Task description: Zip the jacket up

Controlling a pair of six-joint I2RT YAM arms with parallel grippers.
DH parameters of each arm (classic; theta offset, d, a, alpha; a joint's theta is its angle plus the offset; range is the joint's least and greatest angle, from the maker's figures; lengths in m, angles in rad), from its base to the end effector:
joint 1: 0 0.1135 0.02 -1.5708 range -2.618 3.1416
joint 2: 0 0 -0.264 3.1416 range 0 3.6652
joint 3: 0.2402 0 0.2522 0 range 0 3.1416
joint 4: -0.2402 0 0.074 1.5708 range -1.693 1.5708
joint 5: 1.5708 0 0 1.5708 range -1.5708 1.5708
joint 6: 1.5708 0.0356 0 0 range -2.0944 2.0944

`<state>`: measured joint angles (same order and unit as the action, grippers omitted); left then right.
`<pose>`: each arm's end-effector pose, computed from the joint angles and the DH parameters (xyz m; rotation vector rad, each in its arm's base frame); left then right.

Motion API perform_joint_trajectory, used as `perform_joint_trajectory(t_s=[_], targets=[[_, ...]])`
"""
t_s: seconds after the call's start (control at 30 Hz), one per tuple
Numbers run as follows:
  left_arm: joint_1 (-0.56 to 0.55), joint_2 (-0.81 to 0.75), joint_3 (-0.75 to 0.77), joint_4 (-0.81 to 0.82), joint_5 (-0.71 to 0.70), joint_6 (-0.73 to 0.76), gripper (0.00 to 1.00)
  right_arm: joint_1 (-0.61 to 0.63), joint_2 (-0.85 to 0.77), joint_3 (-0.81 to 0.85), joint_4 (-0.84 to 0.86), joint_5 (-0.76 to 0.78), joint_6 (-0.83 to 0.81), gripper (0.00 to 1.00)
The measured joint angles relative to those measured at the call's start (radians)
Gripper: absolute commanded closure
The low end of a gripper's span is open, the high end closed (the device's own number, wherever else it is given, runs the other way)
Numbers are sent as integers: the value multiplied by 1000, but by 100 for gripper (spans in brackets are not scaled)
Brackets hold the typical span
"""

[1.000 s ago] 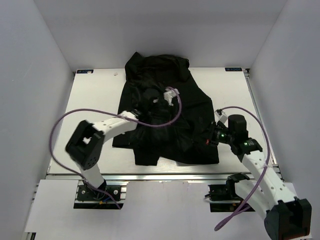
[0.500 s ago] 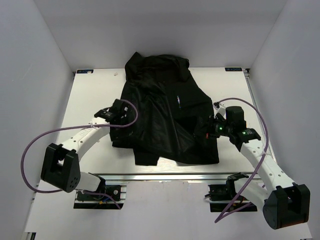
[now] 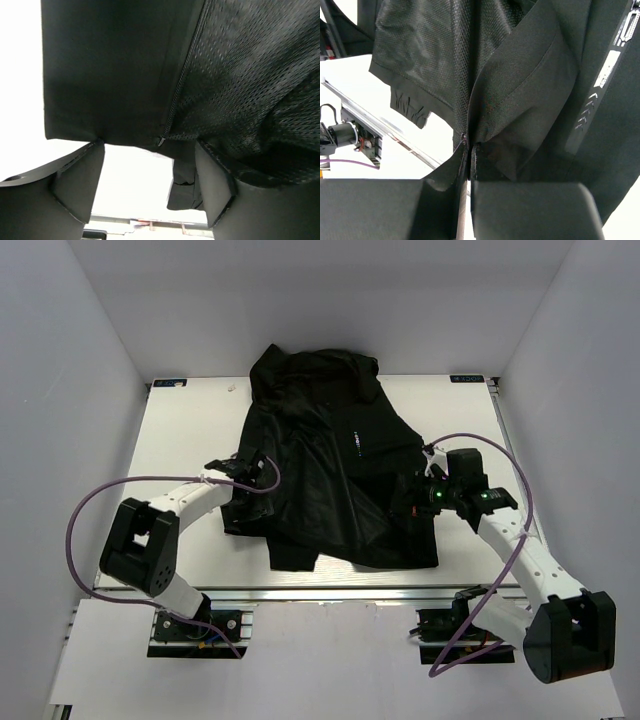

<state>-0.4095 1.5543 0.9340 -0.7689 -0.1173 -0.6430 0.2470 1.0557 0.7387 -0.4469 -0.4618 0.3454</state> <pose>0.2490 -0.1035 0.1763 -0.3563 2.9042 0.0147 0.2074 0.0686 0.2507 -0.1211 2.3806 0.8288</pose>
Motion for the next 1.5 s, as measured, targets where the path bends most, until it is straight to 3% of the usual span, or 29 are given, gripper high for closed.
perform_joint_trajectory(t_s=[0.1, 0.33, 0.6, 0.9, 1.2, 1.3, 1.43, 1.5], targets=[[8, -21, 0, 13, -10, 0, 7, 0, 15, 2, -1, 0, -8, 100], [31, -32, 5, 18, -22, 17, 8, 0, 35, 6, -5, 1, -15, 100], [51, -31, -3, 51, -21, 33, 24, 0, 48, 6, -8, 3, -17, 100], [51, 19, -12, 64, -10, 59, 26, 0, 50, 8, -25, 20, -18, 100], [51, 50, -25, 61, -19, 59, 42, 0, 50, 8, -26, 31, -18, 100], [52, 51, -24, 60, -21, 58, 55, 0, 50, 8, -26, 34, -18, 100], [52, 52, -18, 55, -21, 61, 58, 0, 50, 8, -26, 36, -18, 100], [52, 56, -10, 47, -20, 63, 53, 0, 50, 8, -26, 39, -18, 100]])
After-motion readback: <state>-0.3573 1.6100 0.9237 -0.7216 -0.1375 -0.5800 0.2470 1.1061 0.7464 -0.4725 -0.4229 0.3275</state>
